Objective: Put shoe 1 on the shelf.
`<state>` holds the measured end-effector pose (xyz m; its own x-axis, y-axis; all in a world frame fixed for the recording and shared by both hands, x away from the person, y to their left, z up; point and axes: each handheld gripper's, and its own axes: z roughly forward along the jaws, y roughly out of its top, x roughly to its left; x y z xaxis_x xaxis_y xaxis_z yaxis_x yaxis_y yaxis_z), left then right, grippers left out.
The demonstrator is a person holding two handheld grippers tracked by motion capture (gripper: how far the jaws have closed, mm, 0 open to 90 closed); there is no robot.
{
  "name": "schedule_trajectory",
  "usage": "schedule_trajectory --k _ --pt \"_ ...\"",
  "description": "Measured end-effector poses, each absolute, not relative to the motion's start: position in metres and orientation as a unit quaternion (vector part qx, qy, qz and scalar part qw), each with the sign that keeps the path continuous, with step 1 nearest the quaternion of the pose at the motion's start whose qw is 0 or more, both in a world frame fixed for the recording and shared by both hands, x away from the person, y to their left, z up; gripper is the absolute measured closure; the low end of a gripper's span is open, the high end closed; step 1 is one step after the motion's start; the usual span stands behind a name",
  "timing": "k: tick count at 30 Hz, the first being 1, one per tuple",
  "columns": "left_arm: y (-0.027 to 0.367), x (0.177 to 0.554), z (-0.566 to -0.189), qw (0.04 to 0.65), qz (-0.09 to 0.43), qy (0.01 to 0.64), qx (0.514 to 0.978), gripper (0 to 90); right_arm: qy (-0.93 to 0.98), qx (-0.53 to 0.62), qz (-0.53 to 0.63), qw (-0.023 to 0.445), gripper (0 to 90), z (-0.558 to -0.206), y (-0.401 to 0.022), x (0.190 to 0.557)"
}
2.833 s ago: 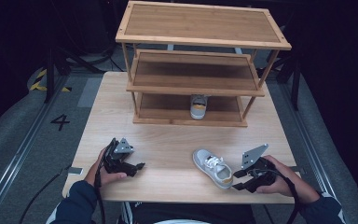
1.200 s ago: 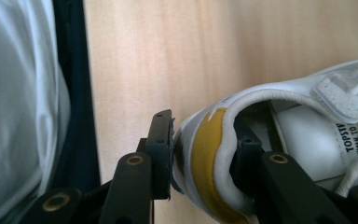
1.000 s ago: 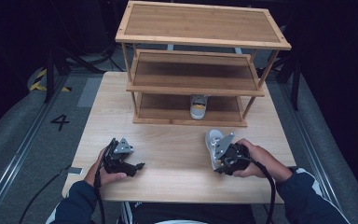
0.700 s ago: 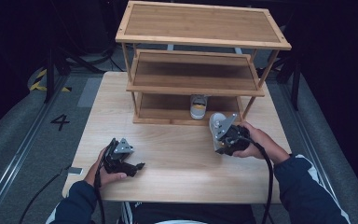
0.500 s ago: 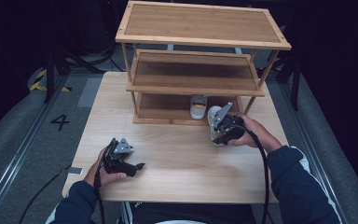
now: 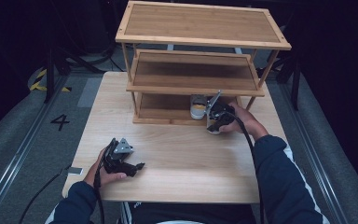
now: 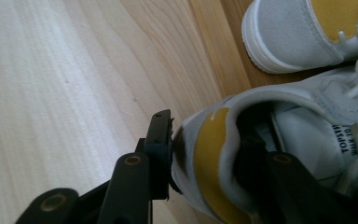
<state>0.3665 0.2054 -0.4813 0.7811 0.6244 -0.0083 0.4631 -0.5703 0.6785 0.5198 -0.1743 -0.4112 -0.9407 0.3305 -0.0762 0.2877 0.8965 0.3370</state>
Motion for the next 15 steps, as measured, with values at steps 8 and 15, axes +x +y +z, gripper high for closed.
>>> schedule_trajectory --k 8,15 --pt "0.205 0.367 -0.481 0.345 0.117 0.309 0.878 15.3 0.967 0.165 0.169 0.092 54.3 -0.409 -0.179 0.517" --pt "0.205 0.367 -0.481 0.345 0.117 0.31 0.878 15.2 0.939 0.214 0.221 0.153 41.2 -0.398 -0.2 0.499"
